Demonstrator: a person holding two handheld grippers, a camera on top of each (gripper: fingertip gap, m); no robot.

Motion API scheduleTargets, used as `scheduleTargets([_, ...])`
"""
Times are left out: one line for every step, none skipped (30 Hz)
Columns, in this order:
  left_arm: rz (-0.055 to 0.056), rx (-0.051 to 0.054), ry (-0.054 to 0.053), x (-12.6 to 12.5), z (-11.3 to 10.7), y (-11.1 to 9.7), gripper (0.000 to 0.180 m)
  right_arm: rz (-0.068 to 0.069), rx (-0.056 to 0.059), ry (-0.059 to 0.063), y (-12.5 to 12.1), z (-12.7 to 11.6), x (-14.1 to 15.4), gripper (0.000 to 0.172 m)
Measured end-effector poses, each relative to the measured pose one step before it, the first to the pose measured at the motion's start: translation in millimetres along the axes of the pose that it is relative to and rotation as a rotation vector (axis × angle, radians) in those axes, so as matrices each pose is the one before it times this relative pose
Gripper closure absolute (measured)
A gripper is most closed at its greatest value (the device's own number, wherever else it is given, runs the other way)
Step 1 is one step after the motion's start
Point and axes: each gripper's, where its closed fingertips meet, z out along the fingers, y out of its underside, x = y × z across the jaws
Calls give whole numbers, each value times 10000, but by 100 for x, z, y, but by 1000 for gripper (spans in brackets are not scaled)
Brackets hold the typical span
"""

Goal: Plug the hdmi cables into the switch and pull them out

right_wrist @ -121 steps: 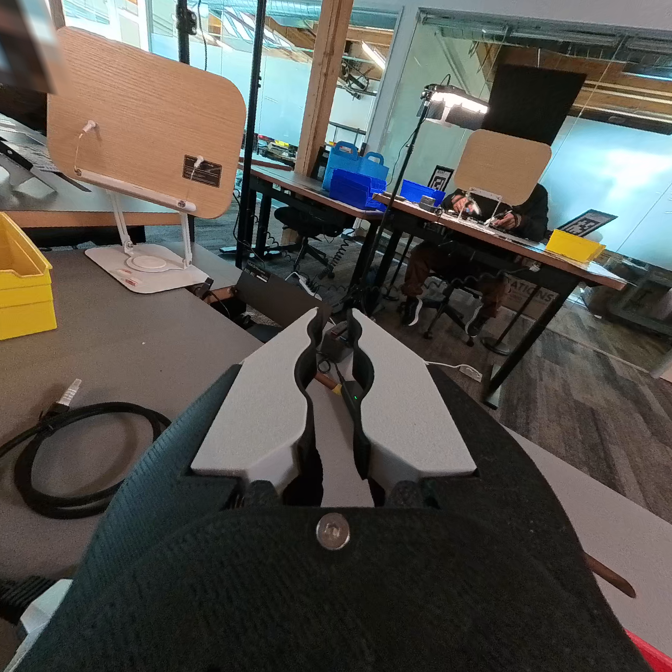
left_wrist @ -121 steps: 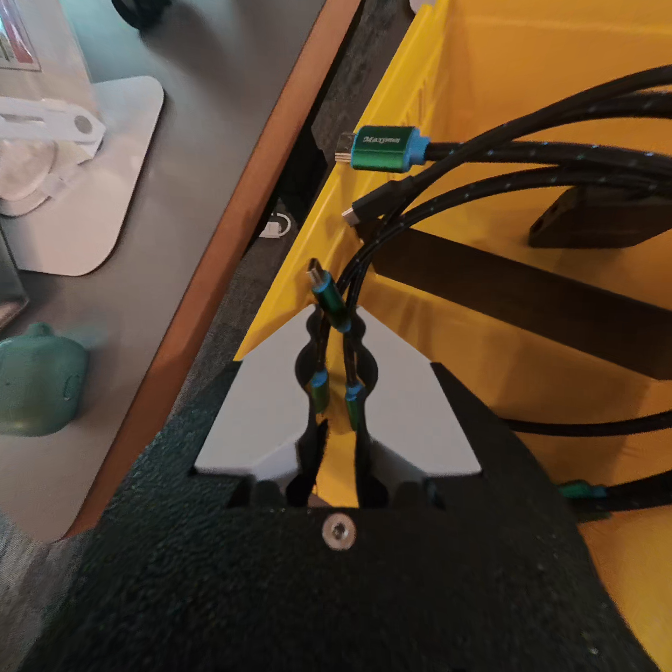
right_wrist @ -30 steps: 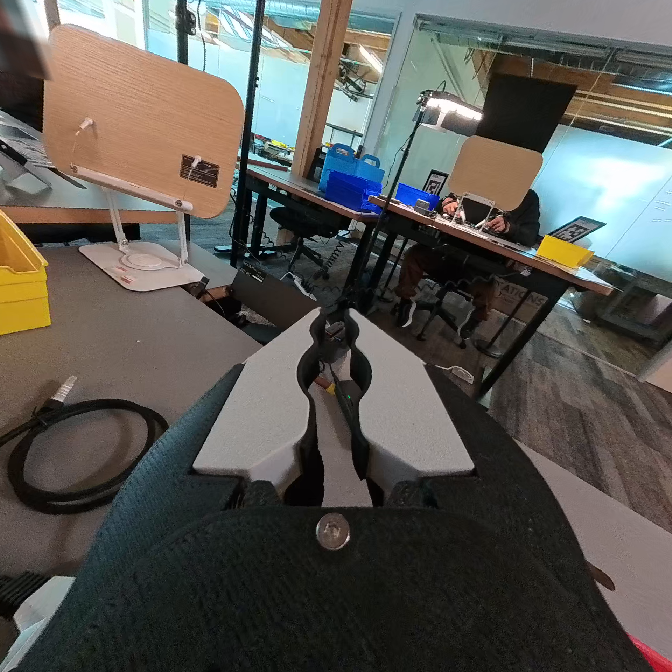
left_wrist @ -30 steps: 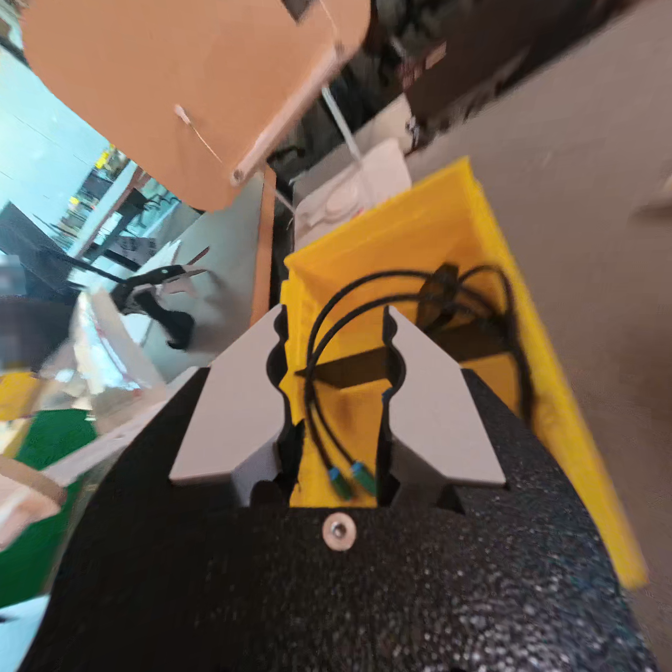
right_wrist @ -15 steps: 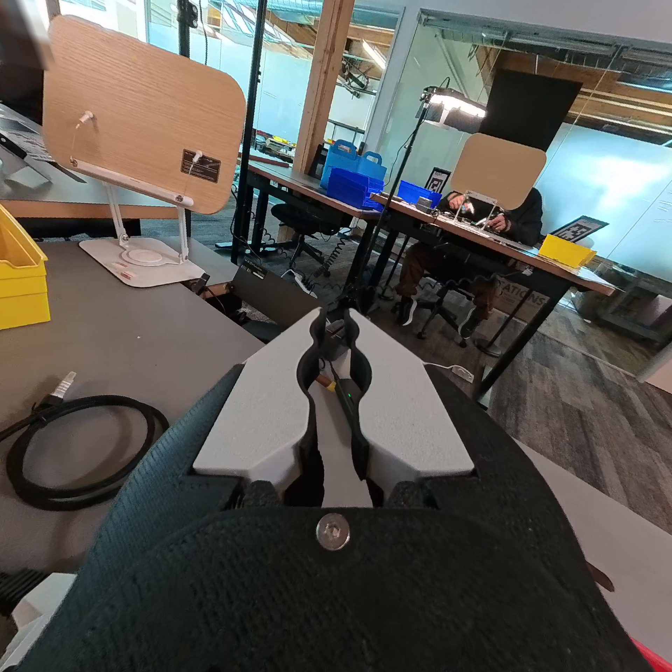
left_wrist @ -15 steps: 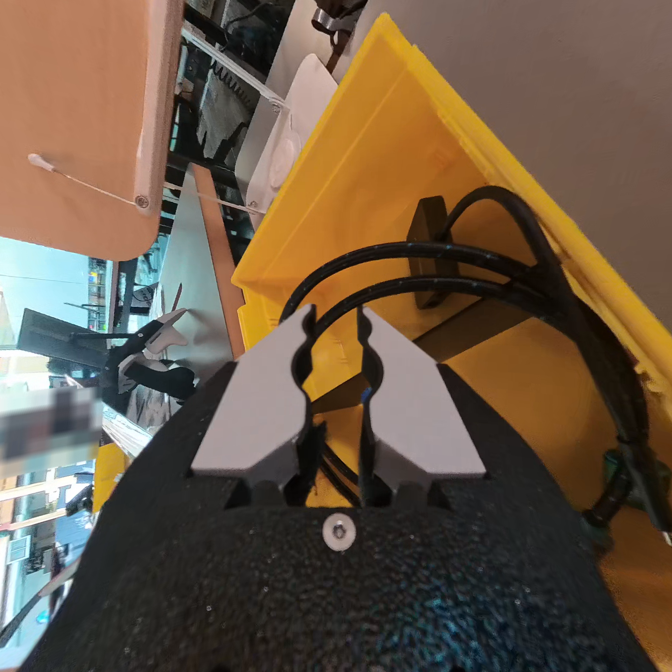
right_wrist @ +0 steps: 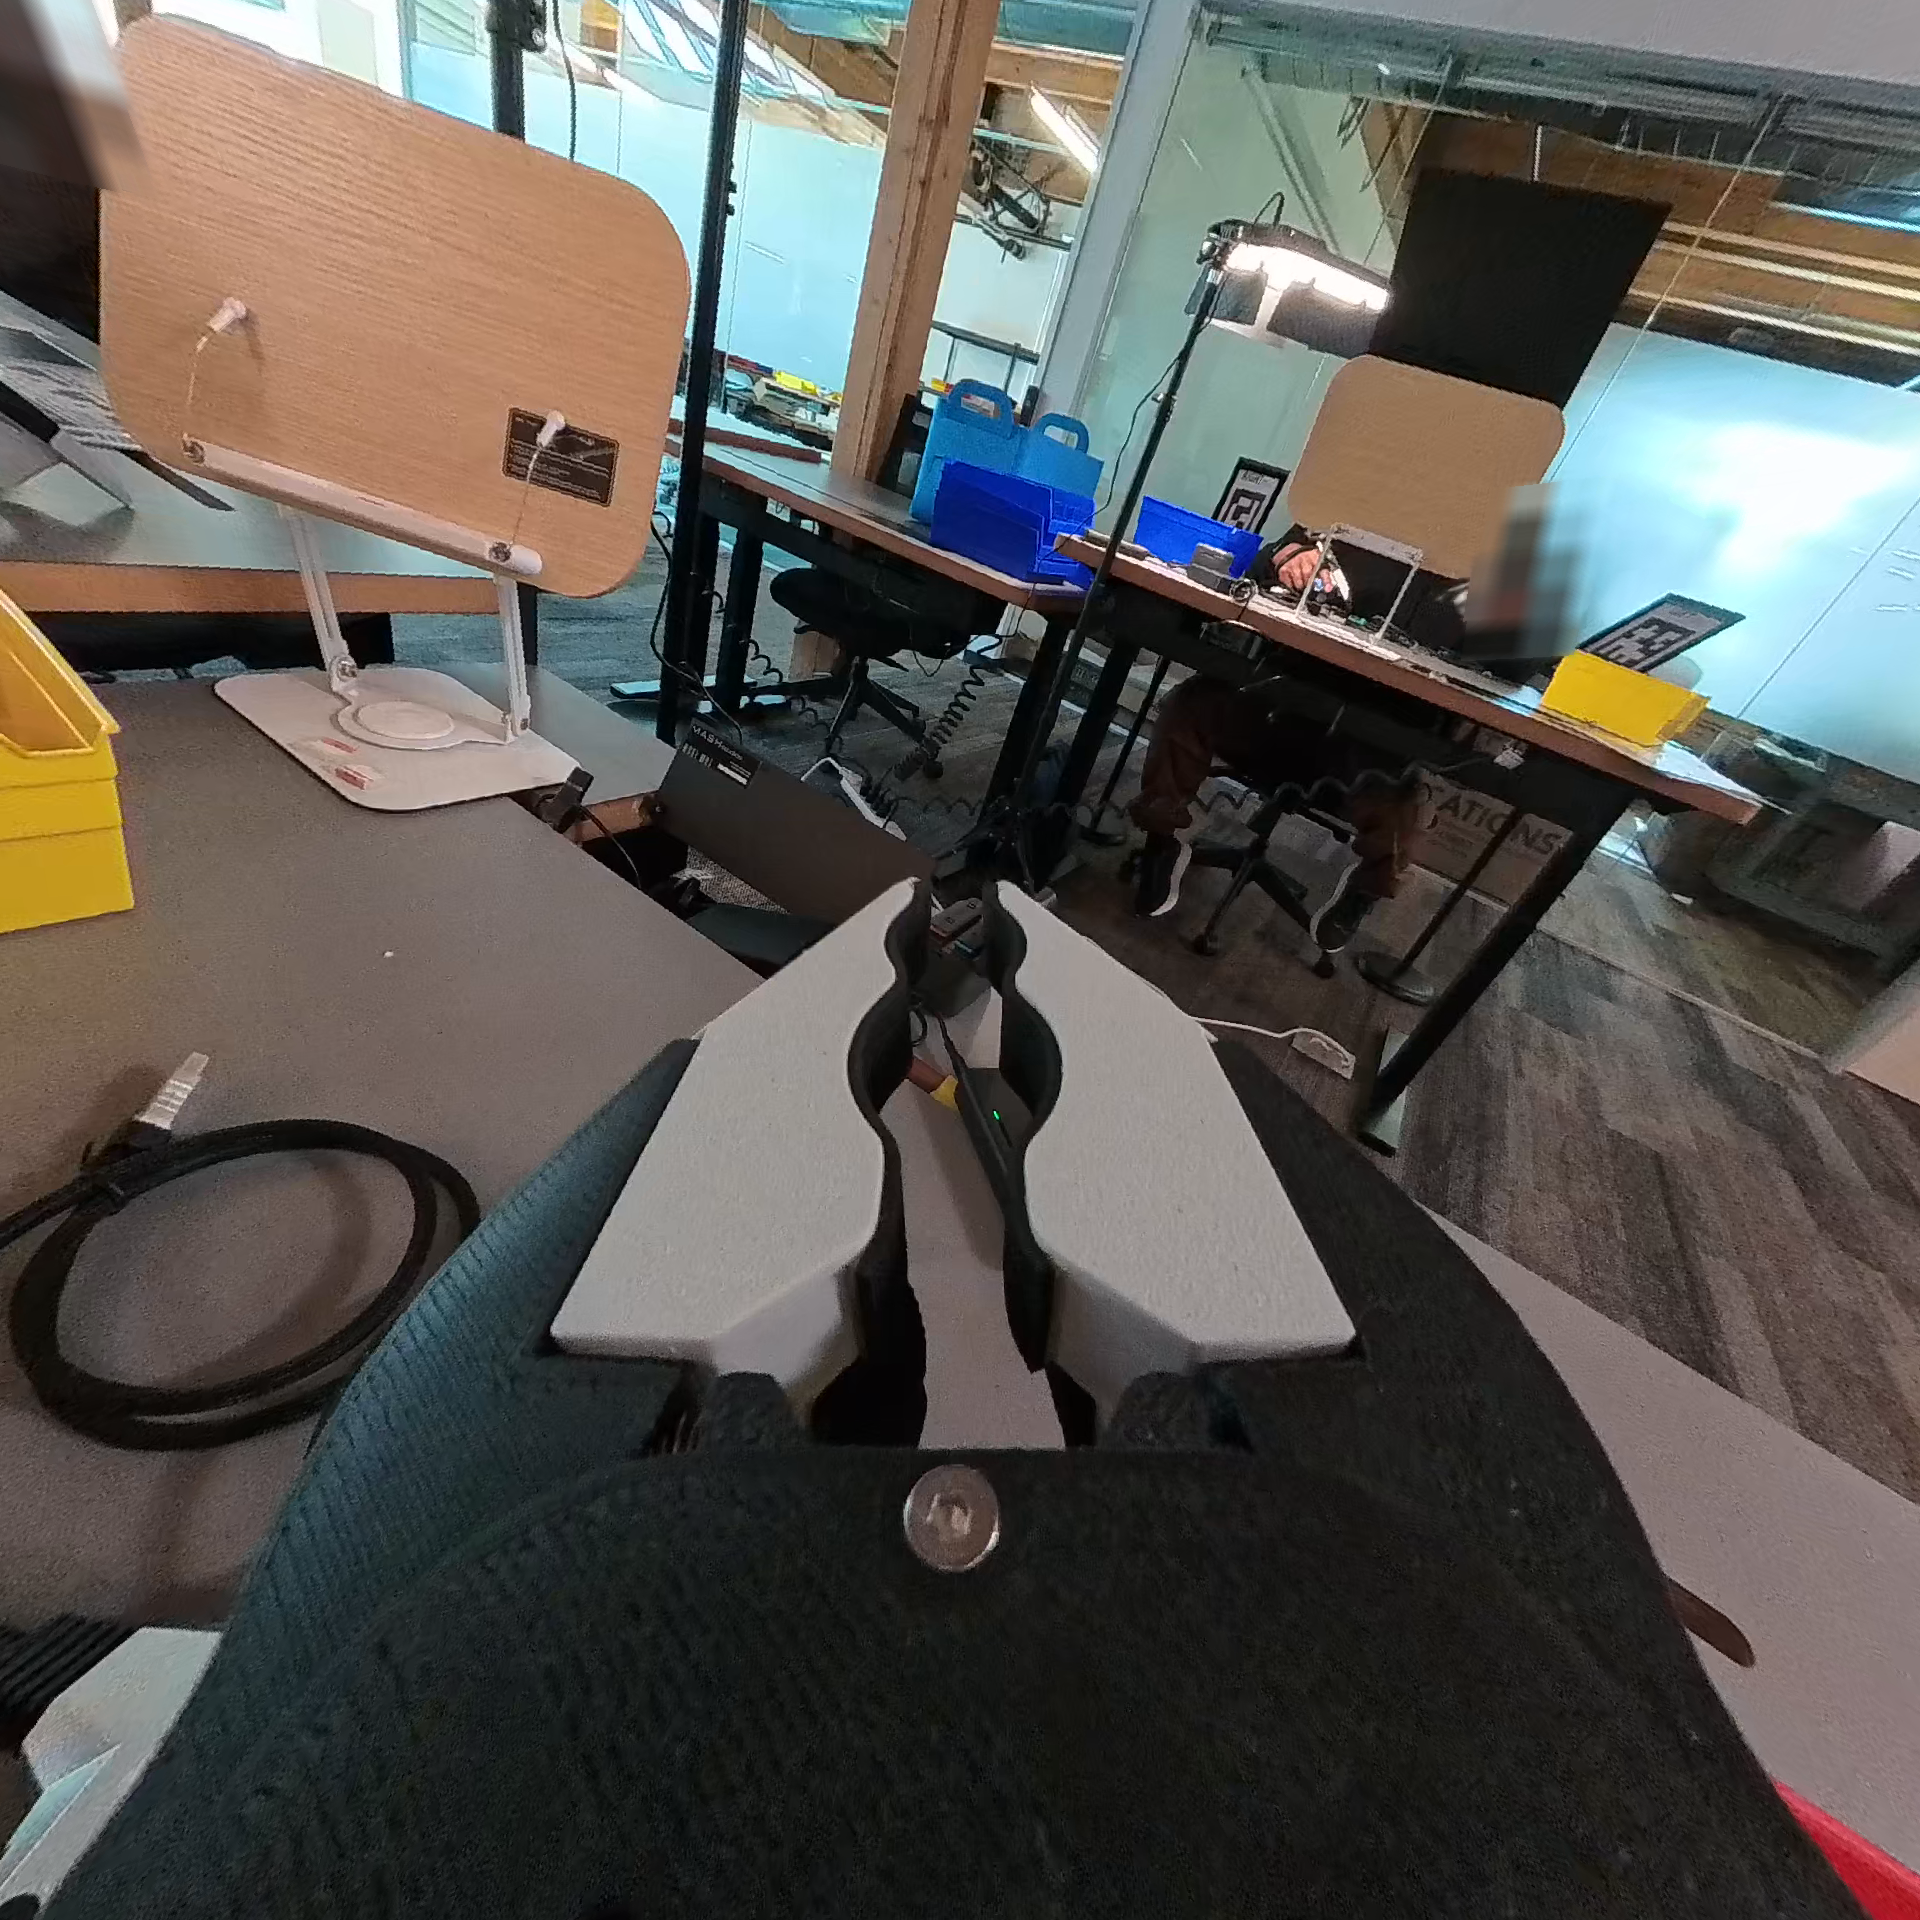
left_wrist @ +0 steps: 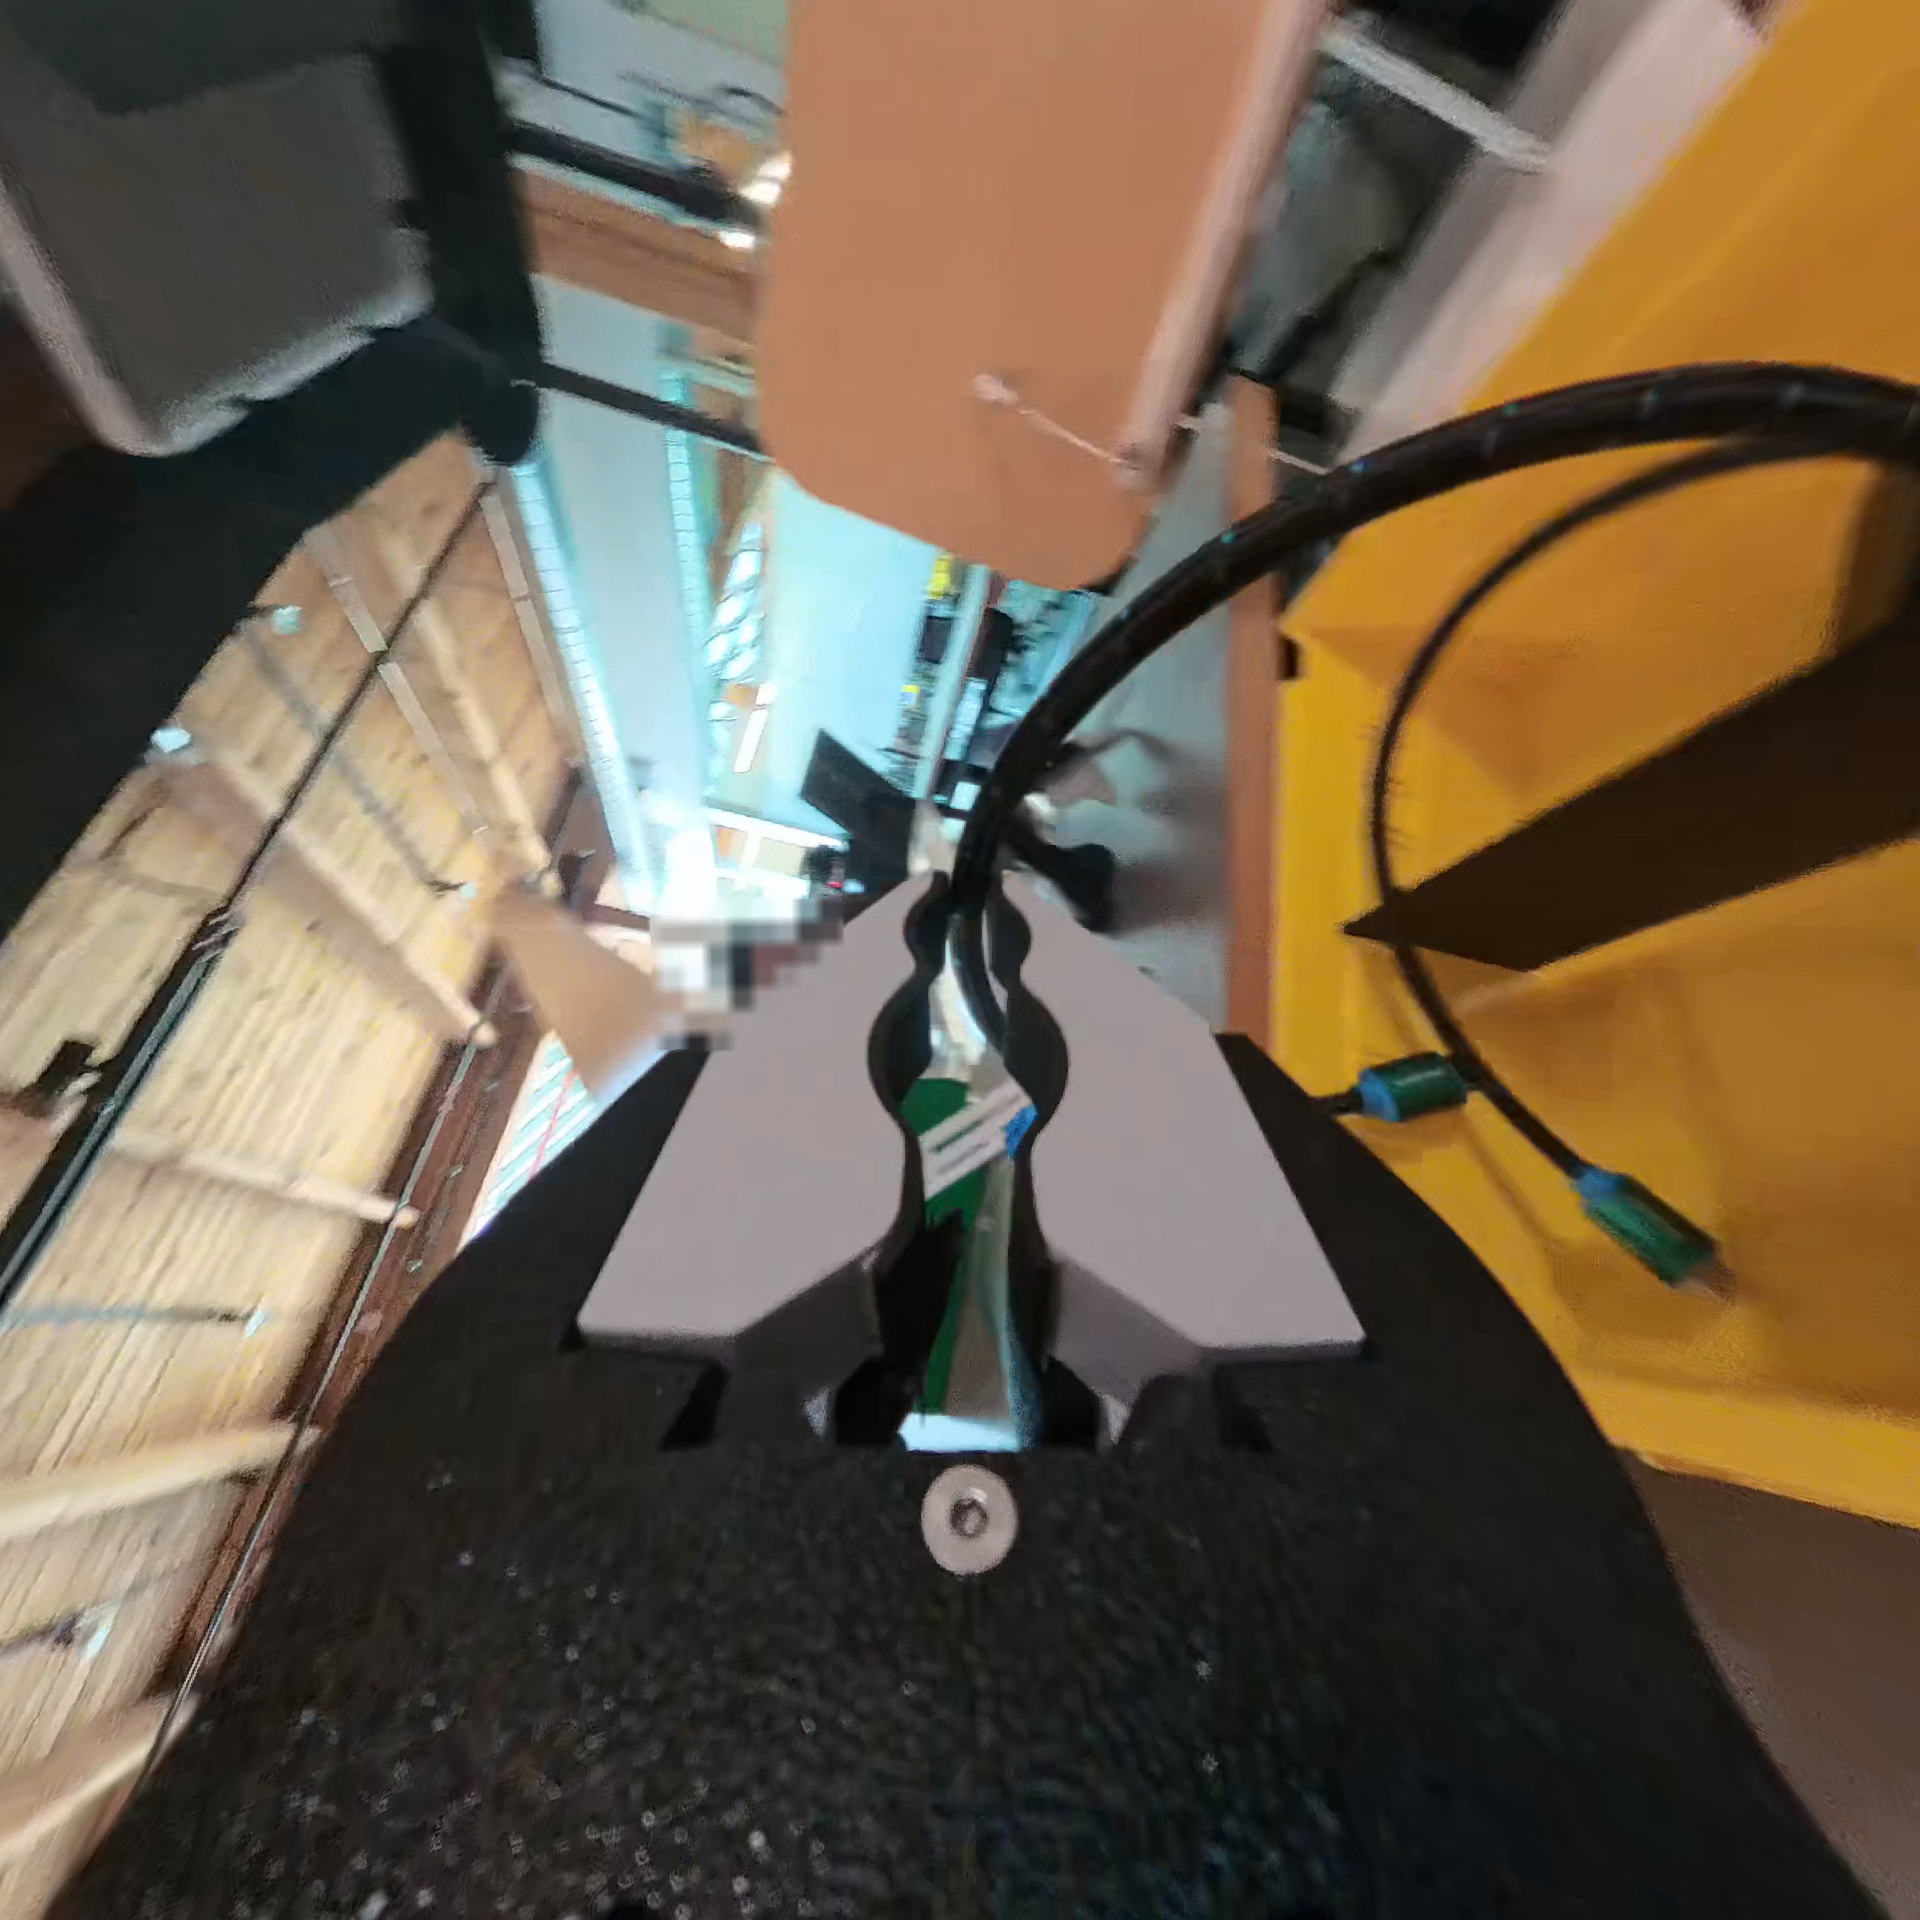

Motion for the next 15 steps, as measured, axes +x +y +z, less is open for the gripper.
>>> scheduleTargets([-162, 130, -556, -1720, -679, -566, 177, -5, -21, 22, 72, 42, 38, 164])
scheduleTargets([-153, 176, -550, -1762, -531, -786, 177, -11, -29, 34, 73, 22, 61, 163])
scheduleTargets([-180, 208, -468, -1654, -378, -1001, 177, -22, -31, 35, 74, 13, 63, 164])
scheduleTargets([-251, 244, -440, -1598, -216, -1194, 177, -20, -32, 34, 70, -30, 77, 164])
scheduleTargets([-307, 337, -344, -1419, -114, -1454, 176, -13, -16, 35, 29, -61, 78, 164])
scheduleTargets([-375, 445, -273, -1222, -30, -1758, 176, -4, 14, 40, -30, -75, 91, 163])
scheduleTargets([-456, 517, -181, -956, 84, -1990, 175, 10, 46, 49, -96, -103, 123, 164])
scheduleTargets([-587, 574, -32, -576, 215, -2190, 175, 24, 70, 50, -150, -114, 122, 163])
scheduleTargets([-690, 655, 249, 70, 342, -2413, 175, 32, 85, 47, -176, -103, 98, 163])
scheduleTargets([-770, 693, 443, 643, 459, -2496, 176, 32, 96, 40, -218, -102, 75, 164])
scheduleTargets([-799, 720, 567, 1139, 606, -2467, 175, 21, 95, 30, -234, -109, 52, 164])
scheduleTargets([-796, 731, 760, 1711, 766, -2361, 176, -4, 80, 26, -231, -119, 10, 164])
scheduleTargets([-777, 703, 904, 2148, 992, -2115, 176, -32, 65, 44, -241, -135, 26, 164])
scheduleTargets([-720, 628, 933, 2369, 1236, -1748, 177, -53, 59, 80, -238, -174, 87, 164])
scheduleTargets([-610, 485, 946, 2471, 1495, -1276, 177, -51, 67, 119, -270, -217, 157, 164])
